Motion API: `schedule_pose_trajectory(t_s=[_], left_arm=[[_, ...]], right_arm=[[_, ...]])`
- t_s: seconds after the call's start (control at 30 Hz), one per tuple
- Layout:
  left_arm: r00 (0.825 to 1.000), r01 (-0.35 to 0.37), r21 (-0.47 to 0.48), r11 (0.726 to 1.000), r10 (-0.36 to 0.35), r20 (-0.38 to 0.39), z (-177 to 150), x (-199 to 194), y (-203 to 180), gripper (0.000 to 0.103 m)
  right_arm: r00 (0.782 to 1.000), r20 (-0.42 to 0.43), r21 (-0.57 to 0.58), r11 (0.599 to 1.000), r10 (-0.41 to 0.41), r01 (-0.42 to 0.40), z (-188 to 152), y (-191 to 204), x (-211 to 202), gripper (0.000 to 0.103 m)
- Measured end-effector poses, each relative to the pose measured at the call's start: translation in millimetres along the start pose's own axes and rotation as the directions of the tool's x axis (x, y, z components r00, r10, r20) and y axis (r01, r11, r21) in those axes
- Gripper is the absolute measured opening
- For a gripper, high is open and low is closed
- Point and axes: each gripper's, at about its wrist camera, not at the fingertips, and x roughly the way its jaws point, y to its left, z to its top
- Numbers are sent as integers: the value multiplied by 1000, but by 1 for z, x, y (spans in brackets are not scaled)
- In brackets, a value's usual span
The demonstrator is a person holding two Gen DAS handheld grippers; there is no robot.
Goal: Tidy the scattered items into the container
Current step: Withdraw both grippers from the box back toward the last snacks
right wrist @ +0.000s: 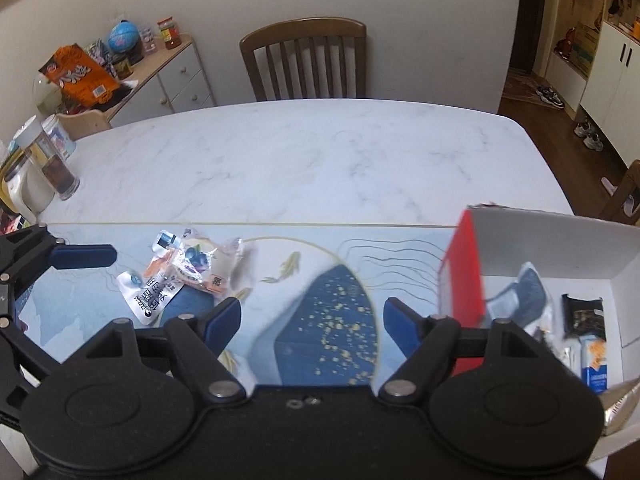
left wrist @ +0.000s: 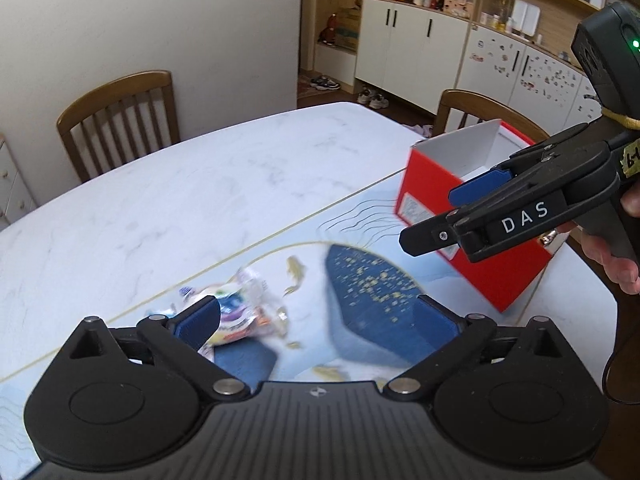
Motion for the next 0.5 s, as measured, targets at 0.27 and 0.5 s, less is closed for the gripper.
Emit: schedule_pose_trajectory(t_s=[0.27,0.5], left_arm=[[1000,-21,-60,998,21,-11,-22,4,33,103],[998,-55,-74,996,54,-15,-39,11,52,103]], right_arm=[[1000,-20,12,1000,-5,5,6,22,25,79],[999,-44,12,1000,0,0,11,38,47,80]])
